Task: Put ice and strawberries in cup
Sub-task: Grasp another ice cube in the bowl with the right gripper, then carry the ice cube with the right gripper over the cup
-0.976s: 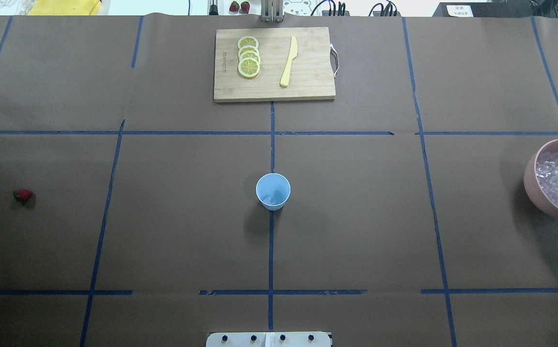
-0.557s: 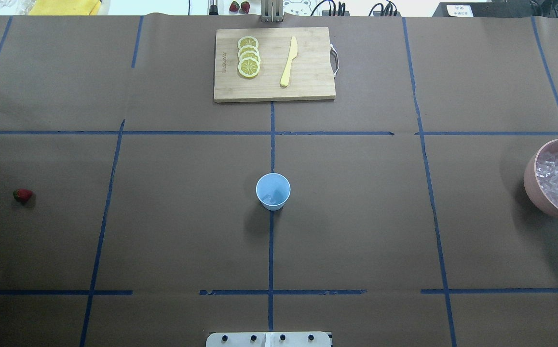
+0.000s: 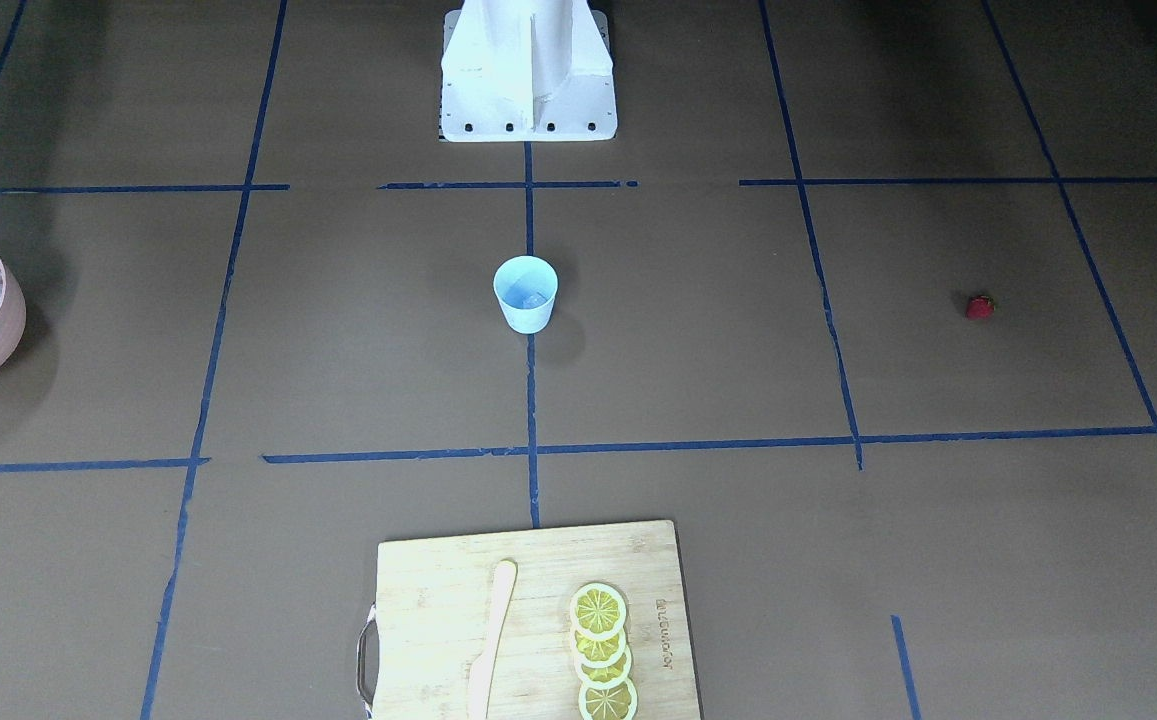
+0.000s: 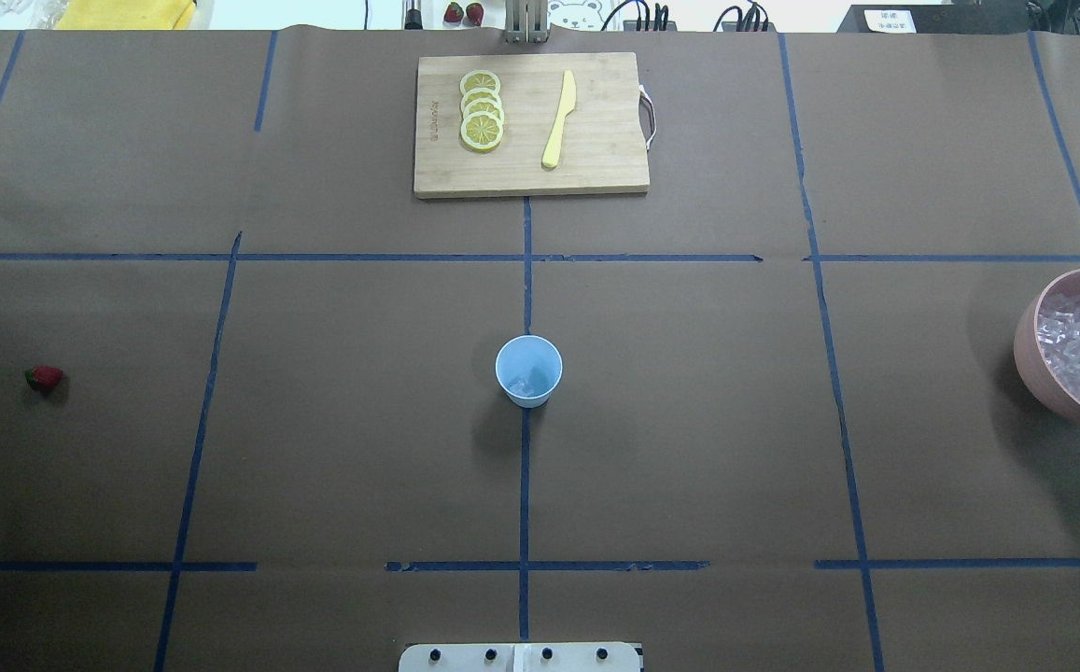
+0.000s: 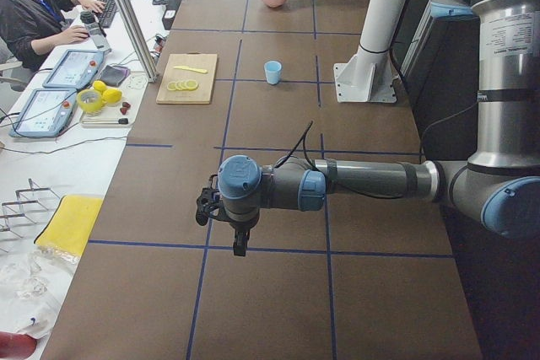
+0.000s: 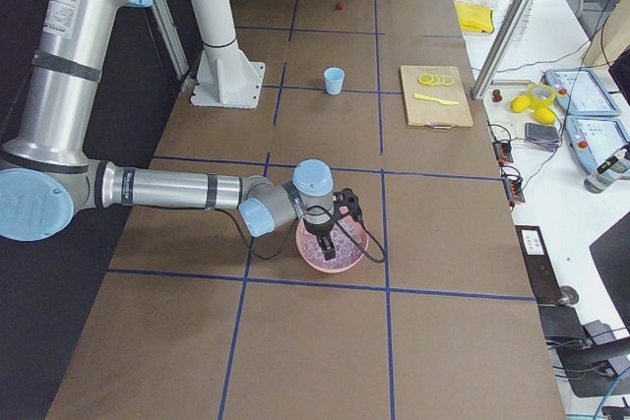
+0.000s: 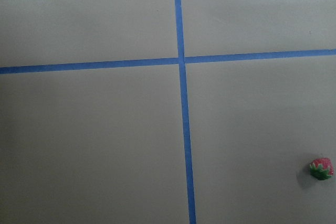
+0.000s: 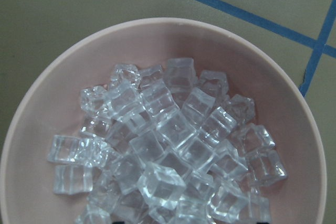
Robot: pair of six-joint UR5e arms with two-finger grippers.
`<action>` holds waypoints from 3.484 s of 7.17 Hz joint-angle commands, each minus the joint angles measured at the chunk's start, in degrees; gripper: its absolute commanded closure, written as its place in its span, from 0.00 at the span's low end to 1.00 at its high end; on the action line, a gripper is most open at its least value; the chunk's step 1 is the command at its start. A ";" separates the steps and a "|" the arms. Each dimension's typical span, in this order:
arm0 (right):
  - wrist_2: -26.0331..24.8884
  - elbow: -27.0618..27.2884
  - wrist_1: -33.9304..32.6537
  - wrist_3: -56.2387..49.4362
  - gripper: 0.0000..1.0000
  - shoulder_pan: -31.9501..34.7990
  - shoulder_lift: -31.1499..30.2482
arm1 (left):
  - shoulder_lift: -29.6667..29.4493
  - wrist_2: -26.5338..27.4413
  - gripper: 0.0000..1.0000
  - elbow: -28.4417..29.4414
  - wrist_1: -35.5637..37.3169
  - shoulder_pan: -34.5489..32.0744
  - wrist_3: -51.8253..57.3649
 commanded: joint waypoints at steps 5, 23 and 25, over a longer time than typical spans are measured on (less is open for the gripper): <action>-1.96 -0.30 0.03 -0.37 0.21 -2.33 0.02 | 0.00 0.00 0.00 0.00 0.00 0.03 0.00; -2.28 19.12 -31.25 28.91 0.98 -14.92 28.19 | 0.00 -0.09 0.00 -0.43 0.00 0.03 -0.09; -11.93 15.37 -33.44 45.87 0.97 -28.20 39.85 | 0.00 -0.09 0.00 -0.61 0.00 0.03 0.00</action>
